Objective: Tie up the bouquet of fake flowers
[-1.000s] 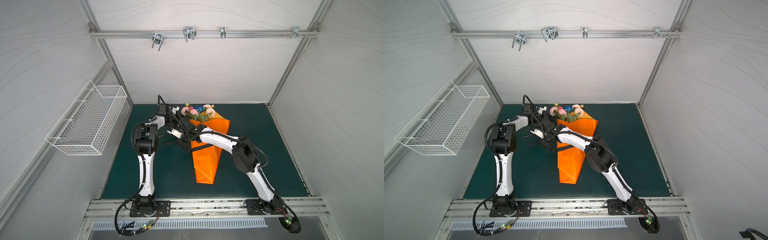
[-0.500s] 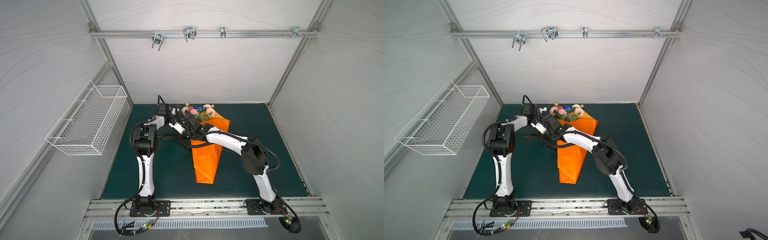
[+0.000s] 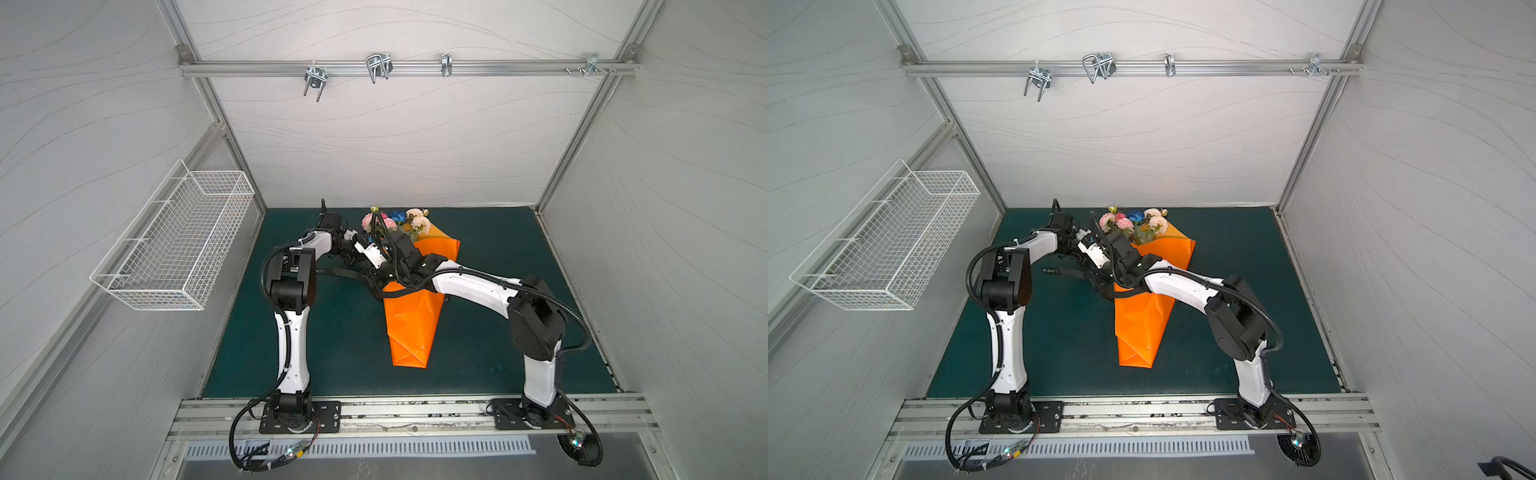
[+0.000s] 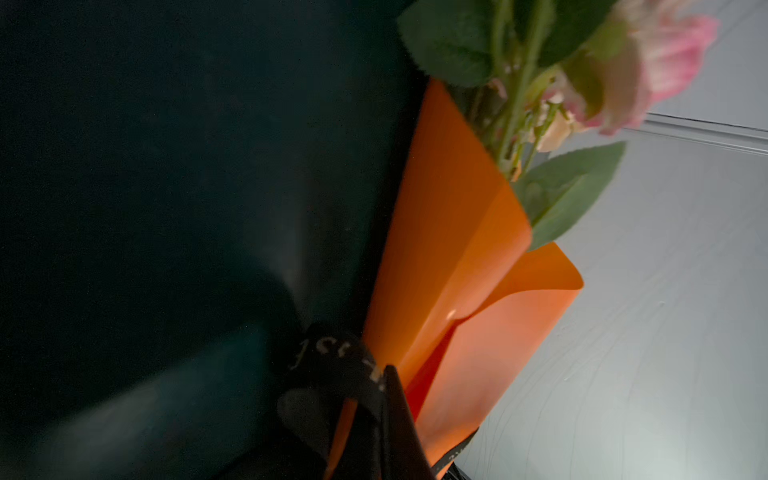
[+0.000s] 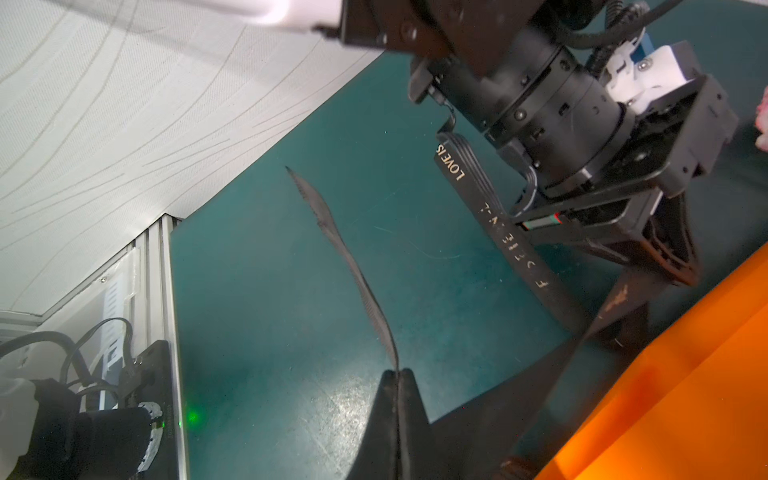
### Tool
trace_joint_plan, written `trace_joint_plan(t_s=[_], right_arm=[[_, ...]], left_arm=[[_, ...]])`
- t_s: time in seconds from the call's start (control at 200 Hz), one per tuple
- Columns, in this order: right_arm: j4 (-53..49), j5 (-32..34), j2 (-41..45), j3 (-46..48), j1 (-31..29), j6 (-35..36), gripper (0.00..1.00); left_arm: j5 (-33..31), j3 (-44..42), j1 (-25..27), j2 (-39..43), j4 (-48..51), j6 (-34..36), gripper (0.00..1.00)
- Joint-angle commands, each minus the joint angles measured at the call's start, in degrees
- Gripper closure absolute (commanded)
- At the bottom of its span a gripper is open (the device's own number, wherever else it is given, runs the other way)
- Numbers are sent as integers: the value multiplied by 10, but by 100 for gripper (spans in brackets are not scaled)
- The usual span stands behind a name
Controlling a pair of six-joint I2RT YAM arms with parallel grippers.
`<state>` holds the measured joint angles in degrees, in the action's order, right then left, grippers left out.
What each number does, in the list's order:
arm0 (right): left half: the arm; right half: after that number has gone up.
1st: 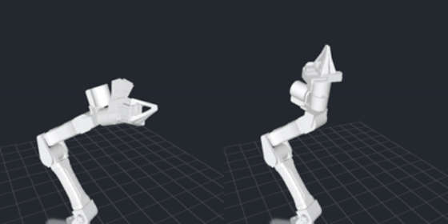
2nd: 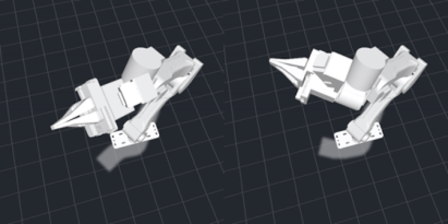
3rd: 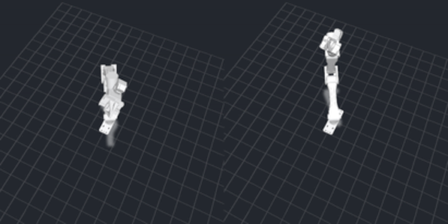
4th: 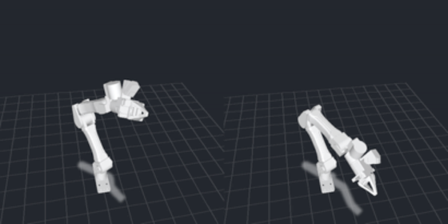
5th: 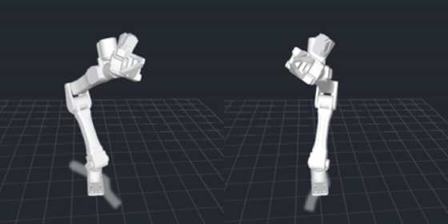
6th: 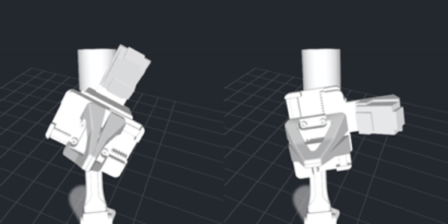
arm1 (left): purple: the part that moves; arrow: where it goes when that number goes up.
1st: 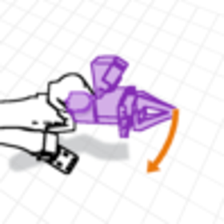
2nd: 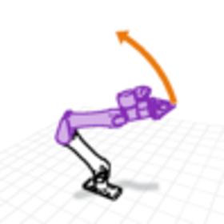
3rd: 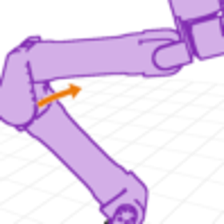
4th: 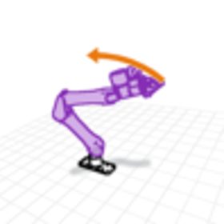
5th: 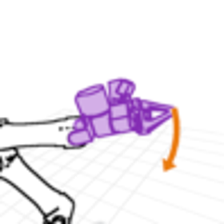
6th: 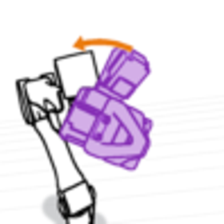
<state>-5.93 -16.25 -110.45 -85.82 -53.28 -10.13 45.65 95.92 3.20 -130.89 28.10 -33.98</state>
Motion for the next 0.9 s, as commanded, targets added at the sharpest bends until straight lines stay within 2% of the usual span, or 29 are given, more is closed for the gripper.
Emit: trace_joint_plan(t_s=[0.0,0.15,0.41,0.525,0.83,0.895], right_arm=[[45,-146,85,11,-41,-28,100],[67,-146,128,51,-40,-41,100],[91,-138,199,111,-40,-60,100],[89,-96,236,159,-40,-65,100],[49,71,335,298,-32,-107,100],[21,80,346,311,-23,-120,100]], left_arm=[[-202,49,-12,-14,-34,36,100],[-307,61,-12,-14,0,52,100],[-382,95,-16,-32,24,69,100],[-386,83,-27,-22,20,67,100],[-346,11,-32,28,-35,59,100],[-341,5,-32,35,-36,59,100]])
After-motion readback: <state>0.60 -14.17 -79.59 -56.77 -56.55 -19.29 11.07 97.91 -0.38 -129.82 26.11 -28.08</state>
